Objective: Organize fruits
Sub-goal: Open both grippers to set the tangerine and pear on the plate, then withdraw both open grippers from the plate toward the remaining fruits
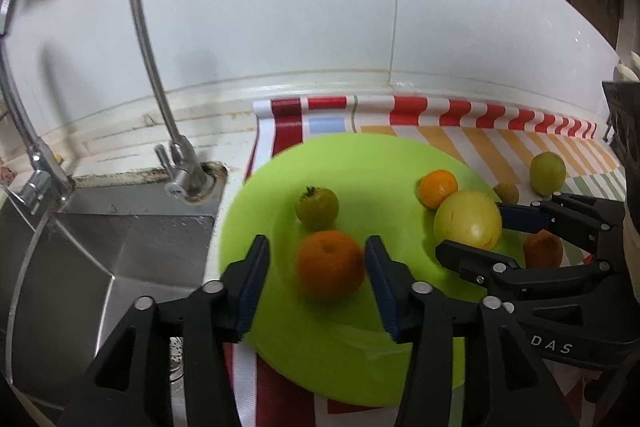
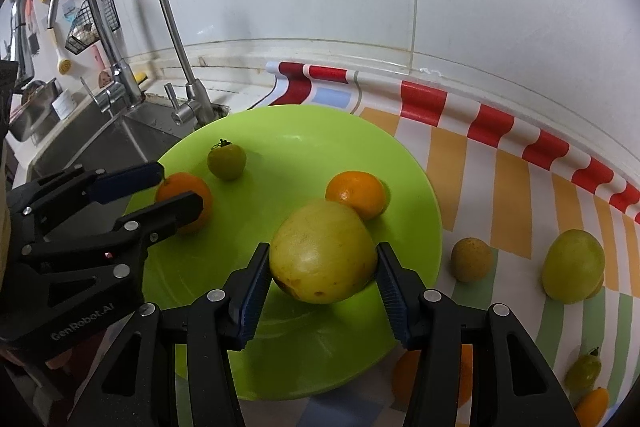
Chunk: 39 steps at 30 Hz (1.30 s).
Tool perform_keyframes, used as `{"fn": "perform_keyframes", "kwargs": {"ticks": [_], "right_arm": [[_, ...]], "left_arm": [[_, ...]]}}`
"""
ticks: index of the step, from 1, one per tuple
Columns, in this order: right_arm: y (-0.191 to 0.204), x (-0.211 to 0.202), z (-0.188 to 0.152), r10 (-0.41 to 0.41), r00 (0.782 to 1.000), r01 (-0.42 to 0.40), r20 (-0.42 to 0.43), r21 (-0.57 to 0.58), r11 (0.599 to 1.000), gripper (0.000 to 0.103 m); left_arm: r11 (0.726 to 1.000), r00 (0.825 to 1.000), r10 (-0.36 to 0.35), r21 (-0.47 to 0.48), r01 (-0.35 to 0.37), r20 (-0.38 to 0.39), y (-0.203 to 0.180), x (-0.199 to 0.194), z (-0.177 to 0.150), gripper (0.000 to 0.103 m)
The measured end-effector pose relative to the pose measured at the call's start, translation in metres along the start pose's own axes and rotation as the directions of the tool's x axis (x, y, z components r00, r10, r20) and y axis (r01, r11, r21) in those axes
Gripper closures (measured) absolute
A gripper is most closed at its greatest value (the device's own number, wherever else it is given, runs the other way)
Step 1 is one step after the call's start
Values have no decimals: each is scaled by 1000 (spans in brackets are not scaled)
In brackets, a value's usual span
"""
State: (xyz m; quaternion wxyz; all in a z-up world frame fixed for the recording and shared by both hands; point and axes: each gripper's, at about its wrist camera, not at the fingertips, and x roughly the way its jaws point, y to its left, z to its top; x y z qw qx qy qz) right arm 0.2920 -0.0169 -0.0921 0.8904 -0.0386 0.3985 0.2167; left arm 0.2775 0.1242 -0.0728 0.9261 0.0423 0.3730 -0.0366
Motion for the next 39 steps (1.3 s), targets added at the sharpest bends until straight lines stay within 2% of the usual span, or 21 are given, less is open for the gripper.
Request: {"fn": "perform_keyframes", "kwargs": {"ticks": [3, 8, 13, 26, 37, 39], "right_arm": [[-1, -10, -1, 1, 1000, -1, 29, 4, 1000, 42], [-1, -37, -9, -22, 997, 22, 73, 6, 1000, 41], [-2, -75, -22, -57, 989, 55, 137, 21, 998, 41], [-7, -177, -62, -155, 947, 131, 282, 102, 986, 41], [-24, -221, -91, -230, 922, 186, 312, 165, 969, 41], [-28, -227, -96, -249, 915, 203, 316, 171, 964, 35]], "left_arm": [[1000, 999, 23, -8, -23, 36, 3, -17, 0, 43], [999, 997, 24, -35, -21, 78, 2, -47, -1, 39], [999, 992, 38, -21, -36, 119, -14, -77, -5, 38], [1000, 981, -24, 8, 23, 193, -56, -142, -27, 32], [999, 967, -42, 29, 36, 250, -88, -178, -43, 25], [999, 966, -47, 31, 40, 255, -95, -180, -45, 24]]}}
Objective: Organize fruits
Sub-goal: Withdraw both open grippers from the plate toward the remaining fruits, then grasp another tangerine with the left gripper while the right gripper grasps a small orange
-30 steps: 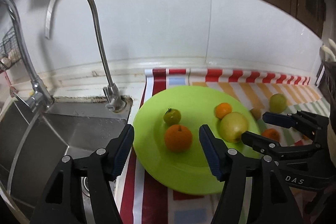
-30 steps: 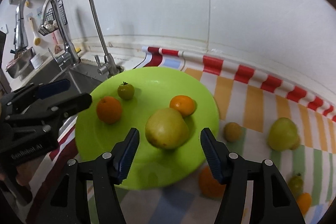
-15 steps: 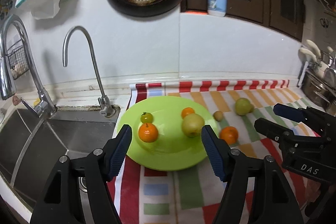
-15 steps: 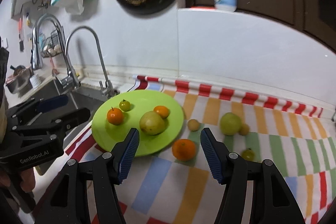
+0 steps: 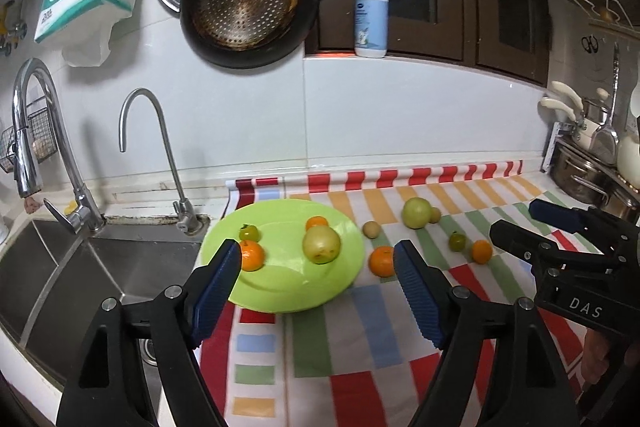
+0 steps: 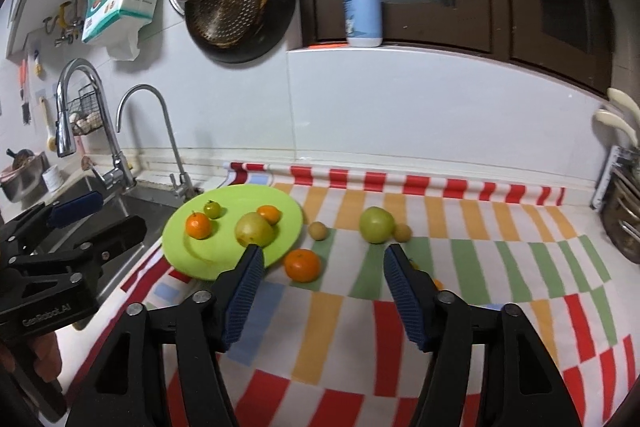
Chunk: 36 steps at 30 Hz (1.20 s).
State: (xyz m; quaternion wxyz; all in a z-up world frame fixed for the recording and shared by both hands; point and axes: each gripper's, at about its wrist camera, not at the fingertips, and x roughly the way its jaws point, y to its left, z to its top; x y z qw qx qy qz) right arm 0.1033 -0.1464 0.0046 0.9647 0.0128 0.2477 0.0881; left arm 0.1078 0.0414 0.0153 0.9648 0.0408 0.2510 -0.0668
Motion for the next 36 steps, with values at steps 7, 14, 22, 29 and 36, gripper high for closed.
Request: {"fn": "perform_keyframes", "kwargs": {"ticks": [7, 14, 22, 29, 36], "right_arm": [[-23, -17, -5, -65, 997, 64, 29, 12, 998, 34], [-43, -13, -8, -99, 995, 99, 14, 20, 995, 34], [-65, 18, -19, -113, 992, 117, -58, 61, 991, 34], [-77, 56, -26, -111, 986, 122, -127, 84, 989, 34], [-90, 84, -34, -105, 976, 131, -192, 126, 983, 35]], "left_arm": [[1000, 1000, -4, -15, 4, 18, -20, -6, -7, 20], [1000, 1000, -26, -17, 26, 9, -36, 9, -10, 16], [998, 998, -51, 30, 52, -27, -48, 45, -9, 17], [996, 992, -78, 36, 82, -94, -54, 86, -16, 26], [993, 980, -104, 45, 113, -170, -62, 125, -23, 40]]}}
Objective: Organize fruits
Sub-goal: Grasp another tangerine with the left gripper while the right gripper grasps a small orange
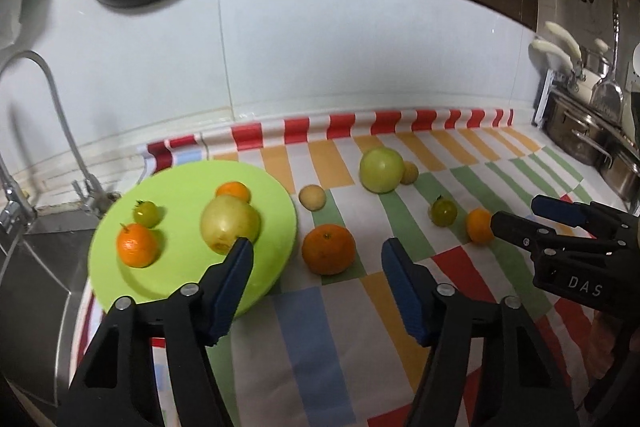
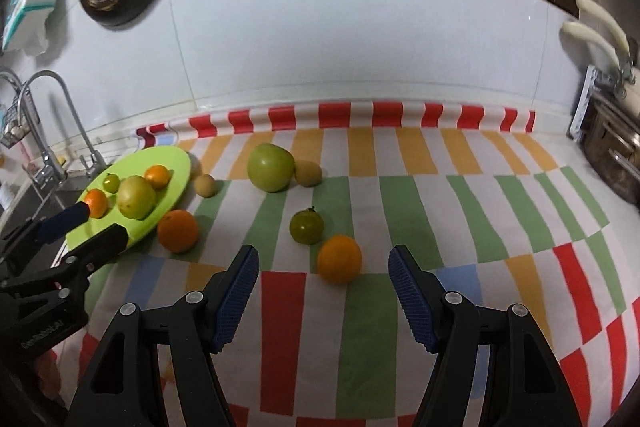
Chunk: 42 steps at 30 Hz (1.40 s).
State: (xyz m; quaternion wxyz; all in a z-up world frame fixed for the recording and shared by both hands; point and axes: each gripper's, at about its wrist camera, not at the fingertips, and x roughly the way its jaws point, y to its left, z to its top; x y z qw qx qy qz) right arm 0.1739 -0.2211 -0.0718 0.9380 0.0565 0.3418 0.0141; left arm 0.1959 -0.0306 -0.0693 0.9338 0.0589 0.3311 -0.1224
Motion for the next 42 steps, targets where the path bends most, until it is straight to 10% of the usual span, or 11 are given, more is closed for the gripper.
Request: {"fn": "perform_keyframes", "kwargs": {"ticks": [22, 42], "right_arm": [[-11, 52, -1, 17, 992, -10, -125, 54, 999, 56], [0, 38, 3, 54, 994, -52, -95, 24, 998, 69]], "left_arm": [[999, 990, -49, 16, 51, -135, -7, 66, 2, 55], [997, 994, -67, 31, 69, -82, -8, 39, 10, 61]]}}
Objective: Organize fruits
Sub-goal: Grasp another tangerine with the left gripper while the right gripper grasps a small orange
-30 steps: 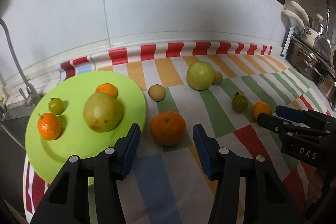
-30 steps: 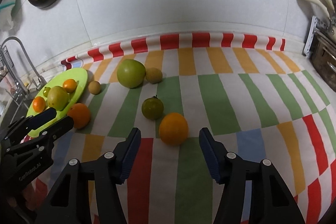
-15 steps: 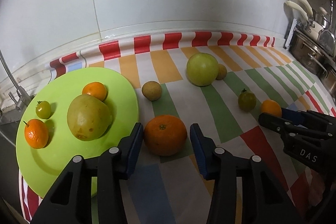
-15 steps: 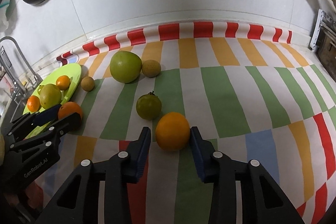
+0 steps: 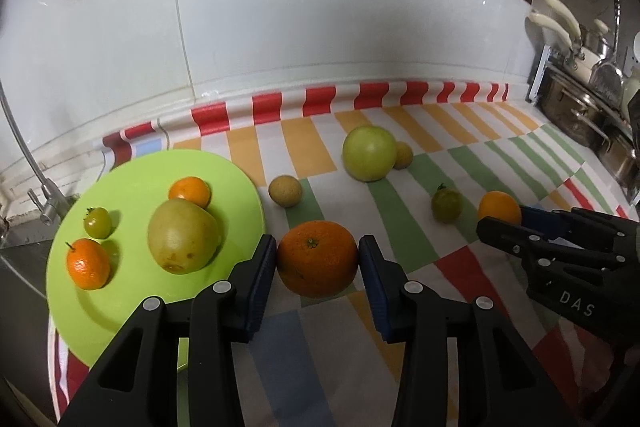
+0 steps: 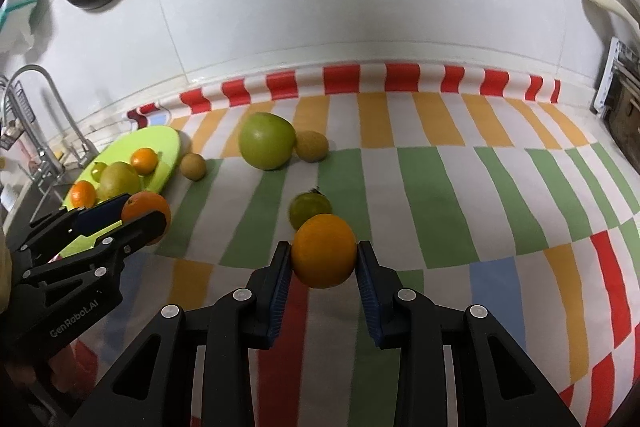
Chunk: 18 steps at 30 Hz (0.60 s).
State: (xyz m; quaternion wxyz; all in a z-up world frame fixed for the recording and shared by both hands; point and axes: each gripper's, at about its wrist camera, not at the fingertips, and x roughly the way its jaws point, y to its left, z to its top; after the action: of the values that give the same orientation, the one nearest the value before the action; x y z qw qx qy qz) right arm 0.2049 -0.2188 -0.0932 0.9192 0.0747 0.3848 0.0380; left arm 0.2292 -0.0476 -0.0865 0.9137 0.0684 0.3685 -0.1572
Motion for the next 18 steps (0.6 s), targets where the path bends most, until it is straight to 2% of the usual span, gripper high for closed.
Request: {"fn": "perform_keyframes", "kwargs": {"ticks": [18], "right_arm": [[45, -56, 7, 92, 991, -79, 97, -125, 989, 69]], "left_arm": [[998, 994, 46, -48, -42, 96, 12, -77, -6, 61]]}}
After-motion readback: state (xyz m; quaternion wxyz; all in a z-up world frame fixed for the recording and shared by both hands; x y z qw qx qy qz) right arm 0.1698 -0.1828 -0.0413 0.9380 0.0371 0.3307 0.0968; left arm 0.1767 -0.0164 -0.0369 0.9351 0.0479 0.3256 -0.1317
